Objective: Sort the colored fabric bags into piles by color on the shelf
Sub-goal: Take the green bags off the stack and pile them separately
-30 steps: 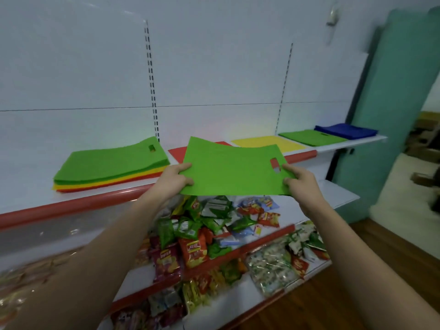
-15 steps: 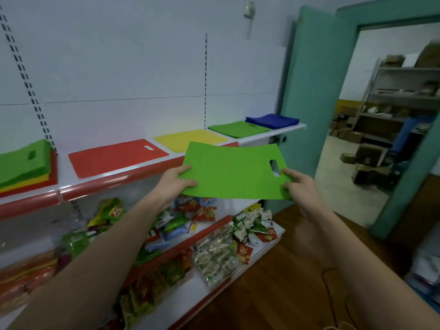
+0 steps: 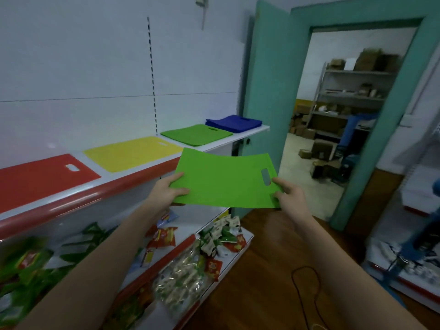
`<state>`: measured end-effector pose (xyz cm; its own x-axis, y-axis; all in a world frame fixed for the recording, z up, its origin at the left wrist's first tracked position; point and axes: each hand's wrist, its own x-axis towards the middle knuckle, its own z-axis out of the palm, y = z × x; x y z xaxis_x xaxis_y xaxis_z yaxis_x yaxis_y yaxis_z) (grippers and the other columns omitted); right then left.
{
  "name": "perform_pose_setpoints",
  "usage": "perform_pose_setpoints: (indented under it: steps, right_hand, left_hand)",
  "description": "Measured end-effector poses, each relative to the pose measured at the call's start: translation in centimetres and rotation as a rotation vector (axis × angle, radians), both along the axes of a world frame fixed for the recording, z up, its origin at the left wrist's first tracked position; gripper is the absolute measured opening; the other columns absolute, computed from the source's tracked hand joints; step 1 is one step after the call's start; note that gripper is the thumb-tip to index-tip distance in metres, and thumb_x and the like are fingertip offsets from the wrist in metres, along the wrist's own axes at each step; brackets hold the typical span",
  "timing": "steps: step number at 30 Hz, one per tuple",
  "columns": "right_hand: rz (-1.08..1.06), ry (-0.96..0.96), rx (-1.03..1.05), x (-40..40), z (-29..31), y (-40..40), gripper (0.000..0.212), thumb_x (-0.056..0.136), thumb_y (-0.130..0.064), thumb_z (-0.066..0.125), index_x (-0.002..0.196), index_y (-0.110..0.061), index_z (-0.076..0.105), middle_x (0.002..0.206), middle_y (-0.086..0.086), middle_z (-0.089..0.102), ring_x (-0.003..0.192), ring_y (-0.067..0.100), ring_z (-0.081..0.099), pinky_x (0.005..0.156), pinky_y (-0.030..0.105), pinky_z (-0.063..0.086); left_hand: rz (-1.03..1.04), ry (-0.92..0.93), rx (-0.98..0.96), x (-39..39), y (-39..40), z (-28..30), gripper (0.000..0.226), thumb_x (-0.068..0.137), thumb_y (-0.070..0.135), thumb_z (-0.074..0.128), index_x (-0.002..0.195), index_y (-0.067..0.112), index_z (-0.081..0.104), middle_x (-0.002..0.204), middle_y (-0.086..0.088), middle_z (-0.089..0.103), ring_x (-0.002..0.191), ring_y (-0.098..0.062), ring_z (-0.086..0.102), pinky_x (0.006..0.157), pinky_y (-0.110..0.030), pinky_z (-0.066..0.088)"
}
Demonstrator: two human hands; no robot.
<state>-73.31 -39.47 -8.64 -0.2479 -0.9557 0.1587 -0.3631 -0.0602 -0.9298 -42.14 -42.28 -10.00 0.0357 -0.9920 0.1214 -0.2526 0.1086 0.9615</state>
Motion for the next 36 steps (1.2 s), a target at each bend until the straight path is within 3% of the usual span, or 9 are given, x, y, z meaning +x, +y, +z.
perform_pose_setpoints:
  steps: [1, 3, 6, 8, 12, 15, 19, 29, 36]
  right_hand:
    - [-0.008, 0.0, -0.002, -0.3, -0.1, -1.1, 0.047, 0.095, 0.005, 0.044, 0.138, -0.013, 0.053, 0.126, 0.004, 0.056, 0.084, 0.017, 0.064, 0.064, 0.028, 0.055]
    - [-0.037, -0.004, -0.018, -0.9, -0.2, -3.5, 0.048, 0.094, 0.005, 0.044, 0.137, -0.013, 0.055, 0.127, 0.004, 0.055, 0.079, 0.008, 0.059, 0.061, 0.02, 0.051]
    - [-0.053, 0.003, -0.031, -1.9, -0.3, -7.1, 0.048, 0.093, 0.006, 0.045, 0.136, -0.013, 0.056, 0.135, 0.007, 0.054, 0.105, 0.019, 0.06, 0.069, 0.02, 0.05]
    - [-0.049, 0.002, -0.026, -2.3, -0.4, -9.4, 0.049, 0.093, 0.006, 0.045, 0.137, -0.013, 0.055, 0.136, 0.007, 0.053, 0.112, 0.022, 0.058, 0.068, 0.015, 0.05]
    - [-0.041, 0.003, -0.013, -3.4, -0.4, -14.1, 0.048, 0.094, 0.009, 0.045, 0.137, -0.008, 0.054, 0.132, 0.007, 0.053, 0.097, 0.016, 0.057, 0.054, 0.003, 0.045]
    - [-0.002, -0.01, -0.031, -4.9, 0.0, -18.2, 0.046, 0.094, 0.01, 0.047, 0.136, -0.006, 0.054, 0.128, 0.003, 0.052, 0.08, 0.007, 0.057, 0.05, 0.006, 0.046]
    - [0.067, -0.057, -0.034, -7.5, 0.2, -25.0, 0.045, 0.094, 0.009, 0.048, 0.135, -0.008, 0.054, 0.125, 0.004, 0.053, 0.073, 0.009, 0.061, 0.048, 0.019, 0.054]
    - [0.259, -0.116, -0.057, -10.7, 1.1, -39.6, 0.041, 0.095, 0.005, 0.052, 0.134, -0.007, 0.056, 0.125, 0.009, 0.053, 0.065, 0.013, 0.057, 0.048, 0.016, 0.05]
    - [0.384, -0.038, -0.128, -6.2, 1.6, -48.0, 0.035, 0.094, 0.006, 0.052, 0.127, -0.003, 0.059, 0.112, 0.004, 0.06, 0.065, 0.01, 0.054, 0.049, 0.016, 0.048]
  left_hand:
    - [-0.012, 0.02, 0.001, -0.2, -1.3, 0.0, 0.061, 0.087, -0.004, 0.066, 0.144, 0.009, 0.047, 0.134, 0.001, 0.05, 0.095, -0.011, 0.06, 0.068, -0.013, 0.051]
    - [-0.048, 0.052, 0.012, -0.3, -4.3, -0.4, 0.064, 0.085, -0.003, 0.069, 0.144, 0.013, 0.048, 0.139, 0.001, 0.05, 0.107, -0.014, 0.061, 0.082, -0.019, 0.053]
    - [-0.088, 0.071, 0.014, -0.4, -7.8, -0.4, 0.069, 0.081, 0.001, 0.074, 0.142, 0.02, 0.05, 0.144, -0.005, 0.052, 0.121, -0.024, 0.058, 0.105, -0.045, 0.046]
    - [-0.091, 0.07, 0.004, -0.9, -10.2, -0.3, 0.068, 0.08, 0.001, 0.074, 0.142, 0.018, 0.051, 0.145, -0.003, 0.05, 0.125, -0.024, 0.055, 0.107, -0.043, 0.044]
    - [-0.069, 0.064, 0.013, -2.4, -14.6, 0.2, 0.065, 0.084, -0.006, 0.069, 0.142, 0.013, 0.049, 0.134, -0.002, 0.052, 0.106, -0.017, 0.061, 0.083, -0.02, 0.052]
    - [-0.059, 0.158, 0.053, -3.5, -17.9, 0.2, 0.064, 0.085, -0.007, 0.067, 0.143, 0.015, 0.049, 0.133, -0.01, 0.057, 0.106, -0.024, 0.065, 0.085, -0.033, 0.057]
    - [0.005, 0.209, 0.029, -6.0, -22.2, 0.3, 0.065, 0.085, -0.008, 0.066, 0.143, 0.013, 0.049, 0.13, -0.009, 0.058, 0.103, -0.022, 0.066, 0.07, -0.023, 0.059]
    - [0.239, 0.22, -0.023, -10.0, -29.2, 2.2, 0.064, 0.083, -0.009, 0.067, 0.141, 0.014, 0.052, 0.129, -0.01, 0.06, 0.099, -0.025, 0.066, 0.062, -0.028, 0.06]
    - [0.528, -0.035, -0.022, -8.3, -31.4, 2.7, 0.065, 0.08, 0.0, 0.076, 0.14, 0.011, 0.052, 0.135, -0.008, 0.056, 0.114, -0.02, 0.06, 0.101, -0.035, 0.048]
